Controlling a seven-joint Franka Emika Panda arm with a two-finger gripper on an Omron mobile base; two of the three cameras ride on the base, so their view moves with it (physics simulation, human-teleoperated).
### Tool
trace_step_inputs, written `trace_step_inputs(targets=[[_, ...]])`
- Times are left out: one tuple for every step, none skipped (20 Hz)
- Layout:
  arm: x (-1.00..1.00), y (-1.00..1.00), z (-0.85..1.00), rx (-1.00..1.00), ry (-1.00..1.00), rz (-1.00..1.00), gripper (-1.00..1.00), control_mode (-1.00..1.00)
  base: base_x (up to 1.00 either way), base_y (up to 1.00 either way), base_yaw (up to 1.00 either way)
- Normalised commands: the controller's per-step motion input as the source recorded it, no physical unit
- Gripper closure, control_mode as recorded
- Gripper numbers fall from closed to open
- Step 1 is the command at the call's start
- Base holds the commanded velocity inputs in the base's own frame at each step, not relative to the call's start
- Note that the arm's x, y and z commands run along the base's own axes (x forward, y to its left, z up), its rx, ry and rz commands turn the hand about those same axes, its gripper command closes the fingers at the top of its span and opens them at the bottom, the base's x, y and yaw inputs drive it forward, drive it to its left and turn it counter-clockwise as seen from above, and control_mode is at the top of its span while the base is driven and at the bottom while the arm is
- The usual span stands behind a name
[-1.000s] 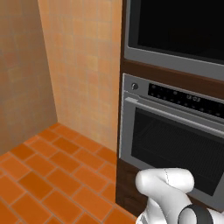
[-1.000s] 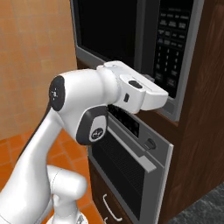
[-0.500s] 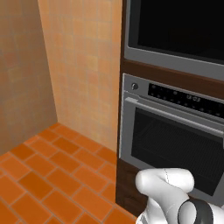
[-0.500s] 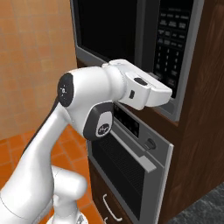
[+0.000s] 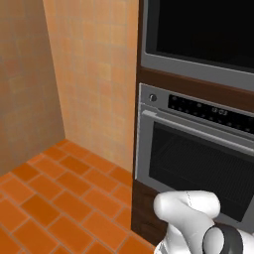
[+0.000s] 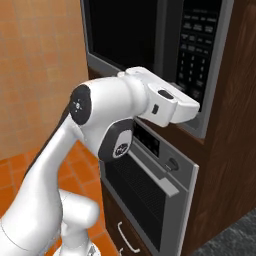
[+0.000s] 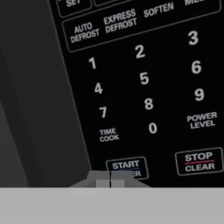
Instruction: Pick the eggplant from the sink and place it in the bowl. Then pick the bowl and place it in the microwave. Then close the microwave door and press the start button.
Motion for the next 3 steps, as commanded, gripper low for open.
trace_step_inputs(targets=[[0.2,-0.57,0.0,0.12,0.0,0.22,1.0,-1.0,0.0,0.0,0.0],[0.22,-0.61,0.0,0.13,0.0,0.23,1.0,-1.0,0.0,0.0,0.0],[0.26,-0.59,0.0,0.13,0.0,0.23,1.0,-1.0,0.0,0.0,0.0]])
